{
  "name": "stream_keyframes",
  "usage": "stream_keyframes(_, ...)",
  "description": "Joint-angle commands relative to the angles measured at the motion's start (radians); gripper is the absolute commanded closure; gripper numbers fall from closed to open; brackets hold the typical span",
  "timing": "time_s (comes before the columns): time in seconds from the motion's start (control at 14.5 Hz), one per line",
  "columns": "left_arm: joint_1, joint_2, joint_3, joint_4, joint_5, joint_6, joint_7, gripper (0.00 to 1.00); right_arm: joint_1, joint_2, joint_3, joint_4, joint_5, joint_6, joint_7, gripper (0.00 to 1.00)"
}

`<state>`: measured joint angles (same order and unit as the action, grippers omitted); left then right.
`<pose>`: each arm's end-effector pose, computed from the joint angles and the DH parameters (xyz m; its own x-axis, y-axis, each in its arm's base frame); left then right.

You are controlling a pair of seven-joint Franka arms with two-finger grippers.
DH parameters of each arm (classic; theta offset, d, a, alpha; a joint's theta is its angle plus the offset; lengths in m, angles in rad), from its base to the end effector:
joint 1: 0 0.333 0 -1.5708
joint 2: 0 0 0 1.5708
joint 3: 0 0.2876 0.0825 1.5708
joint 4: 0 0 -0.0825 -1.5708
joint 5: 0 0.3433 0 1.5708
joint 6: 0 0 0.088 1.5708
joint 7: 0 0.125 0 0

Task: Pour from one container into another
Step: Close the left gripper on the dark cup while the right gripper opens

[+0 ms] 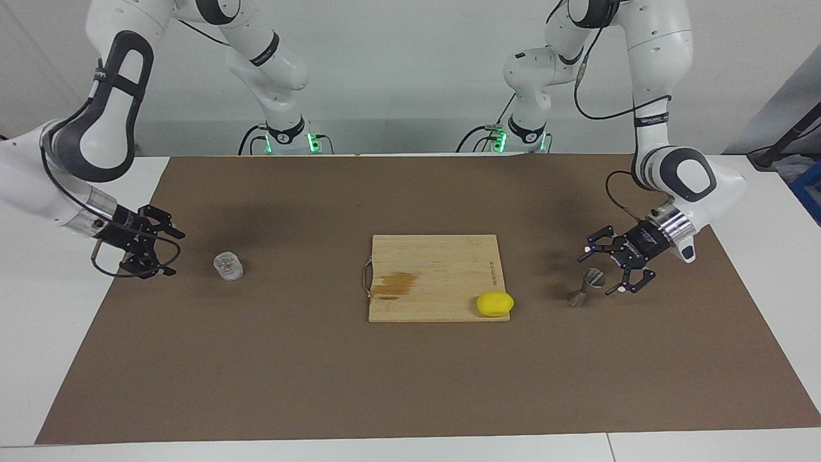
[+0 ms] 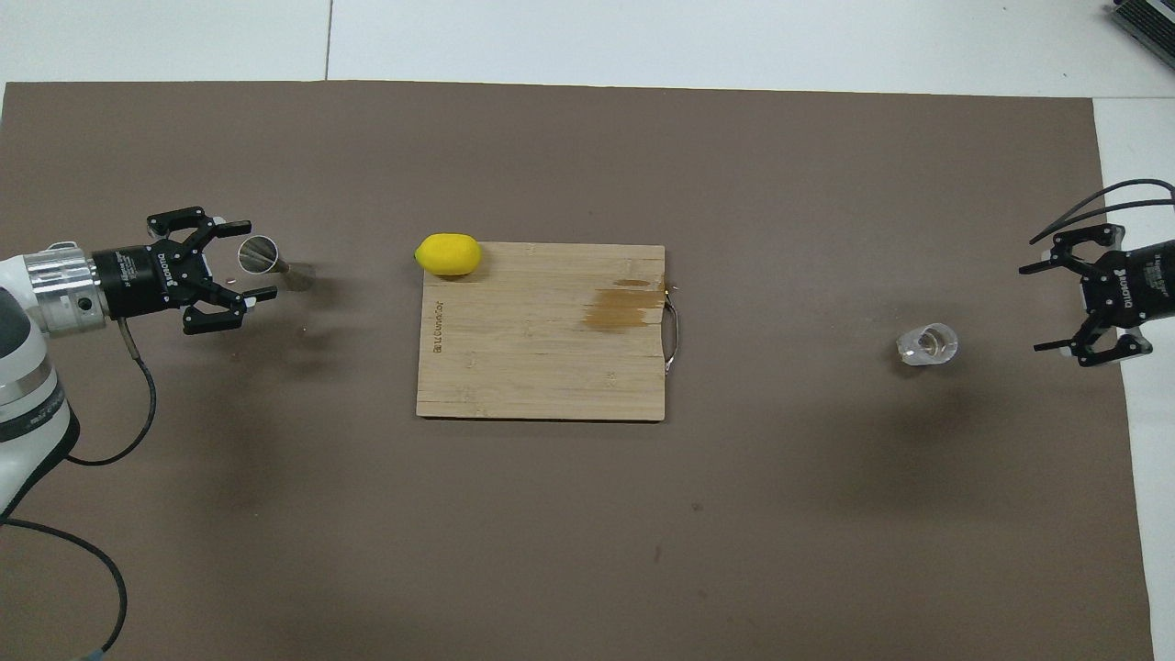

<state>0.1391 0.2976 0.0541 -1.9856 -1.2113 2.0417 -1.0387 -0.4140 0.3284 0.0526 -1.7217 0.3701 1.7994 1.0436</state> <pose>0.5652 0.0414 0.3136 -0.2303 0.4973 -0.8364 0.9280 0.3708 -0.0351 0.5464 -0.1693 0.3576 0.0184 -0.9058 -0.4232 -0.9972 -0.0471 0.0575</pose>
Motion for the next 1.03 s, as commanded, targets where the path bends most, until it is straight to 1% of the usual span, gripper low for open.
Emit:
stream_keyframes(0.0,-0.010,-0.038,0.012,-0.052,-0.025,0.020,0.017,0.07,-0.009,-0.006,0.010,-0.076,0.024,0.034,-0.026,0.00)
stream_keyframes(0.14,-0.007,-0.040,0.009,-0.052,-0.025,0.018,0.017,0.09,-0.012,-0.025,0.010,-0.134,0.030,0.084,-0.098,0.00)
stream_keyframes(0.21,-0.007,-0.040,0.012,-0.052,-0.025,0.018,0.017,0.15,-0.014,-0.028,0.010,-0.148,0.033,0.109,-0.097,0.00)
stream_keyframes(0.28,-0.007,-0.038,0.009,-0.052,-0.025,0.018,0.016,0.28,-0.012,-0.028,0.010,-0.156,0.036,0.118,-0.097,0.00)
stream_keyframes(0.34,-0.007,-0.040,0.009,-0.052,-0.027,0.018,0.016,0.49,-0.015,-0.022,0.010,-0.167,0.055,0.126,-0.103,0.00)
stream_keyframes(0.48,-0.010,-0.040,0.009,-0.052,-0.036,0.020,0.016,0.66,-0.040,0.003,0.010,-0.179,0.091,0.135,-0.123,0.00)
stream_keyframes(0.55,-0.010,-0.040,0.009,-0.052,-0.040,0.018,0.016,0.91,-0.049,0.020,0.010,-0.179,0.111,0.135,-0.154,0.00)
stream_keyframes(0.62,-0.010,-0.038,0.009,-0.052,-0.040,0.018,0.014,1.00,-0.063,0.044,0.010,-0.177,0.119,0.135,-0.195,0.00)
stream_keyframes(0.69,-0.010,-0.040,0.009,-0.052,-0.040,0.018,0.016,1.00,-0.075,0.059,0.010,-0.177,0.131,0.139,-0.244,0.00)
stream_keyframes(0.83,-0.010,-0.038,0.009,-0.042,-0.040,0.006,0.008,1.00,-0.072,0.063,0.010,-0.179,0.147,0.158,-0.266,0.00)
stream_keyframes(0.96,-0.007,-0.040,0.009,-0.019,-0.040,-0.082,0.000,1.00,-0.068,0.063,0.012,-0.197,0.148,0.182,-0.273,0.00)
